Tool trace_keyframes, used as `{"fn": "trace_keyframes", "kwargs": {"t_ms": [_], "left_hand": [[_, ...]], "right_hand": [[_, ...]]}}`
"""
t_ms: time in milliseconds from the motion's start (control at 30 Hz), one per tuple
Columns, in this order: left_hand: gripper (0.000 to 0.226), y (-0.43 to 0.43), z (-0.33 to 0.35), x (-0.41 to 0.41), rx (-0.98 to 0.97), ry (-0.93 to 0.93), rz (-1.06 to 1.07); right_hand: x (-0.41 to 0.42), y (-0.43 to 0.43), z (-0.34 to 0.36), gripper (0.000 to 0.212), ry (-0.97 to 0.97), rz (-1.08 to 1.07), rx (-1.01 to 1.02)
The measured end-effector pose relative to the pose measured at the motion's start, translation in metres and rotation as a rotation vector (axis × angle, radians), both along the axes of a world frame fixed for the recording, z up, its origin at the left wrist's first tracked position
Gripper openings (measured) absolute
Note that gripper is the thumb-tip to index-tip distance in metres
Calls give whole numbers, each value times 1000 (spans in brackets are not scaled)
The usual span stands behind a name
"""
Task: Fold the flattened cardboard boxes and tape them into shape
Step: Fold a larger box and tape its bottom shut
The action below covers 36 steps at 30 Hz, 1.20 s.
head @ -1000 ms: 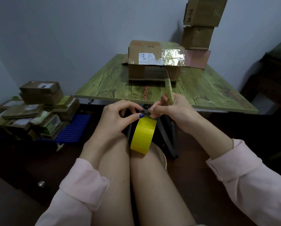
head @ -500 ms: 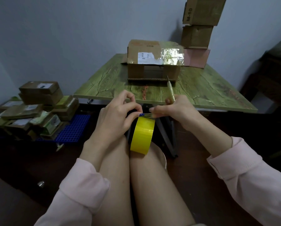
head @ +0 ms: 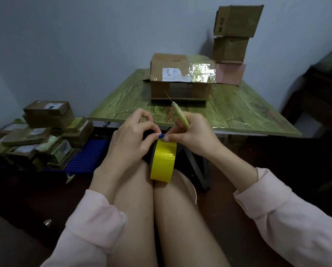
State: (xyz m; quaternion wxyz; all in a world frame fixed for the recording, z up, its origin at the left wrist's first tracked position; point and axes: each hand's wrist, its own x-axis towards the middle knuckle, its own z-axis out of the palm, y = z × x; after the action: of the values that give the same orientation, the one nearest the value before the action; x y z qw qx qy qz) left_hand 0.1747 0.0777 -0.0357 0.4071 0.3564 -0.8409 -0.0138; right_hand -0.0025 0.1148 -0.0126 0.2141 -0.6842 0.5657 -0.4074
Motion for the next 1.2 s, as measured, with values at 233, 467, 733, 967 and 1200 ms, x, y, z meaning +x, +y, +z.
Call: {"fn": "trace_keyframes", "kwargs": {"t_ms": [233,467,733,967,1200], "left_hand": [[44,20,-12,-8,801,225,-18],[25,2,32,-4,473,360,66],[28,-87,31,5,133,-21,378],[27,-127,15,-5,85,-148,475],[19,-91,15,-38,-139,-25,382]], "right_hand": [[2,-7,7,45,-48,-7,-47],[-40,-21,56,28,-332,-161,-139],[-158,-55,52,39,27,-633,115],[-207,-81,23,43,459,-691,238],[-209,-88,6,50,471,-709,376]]}}
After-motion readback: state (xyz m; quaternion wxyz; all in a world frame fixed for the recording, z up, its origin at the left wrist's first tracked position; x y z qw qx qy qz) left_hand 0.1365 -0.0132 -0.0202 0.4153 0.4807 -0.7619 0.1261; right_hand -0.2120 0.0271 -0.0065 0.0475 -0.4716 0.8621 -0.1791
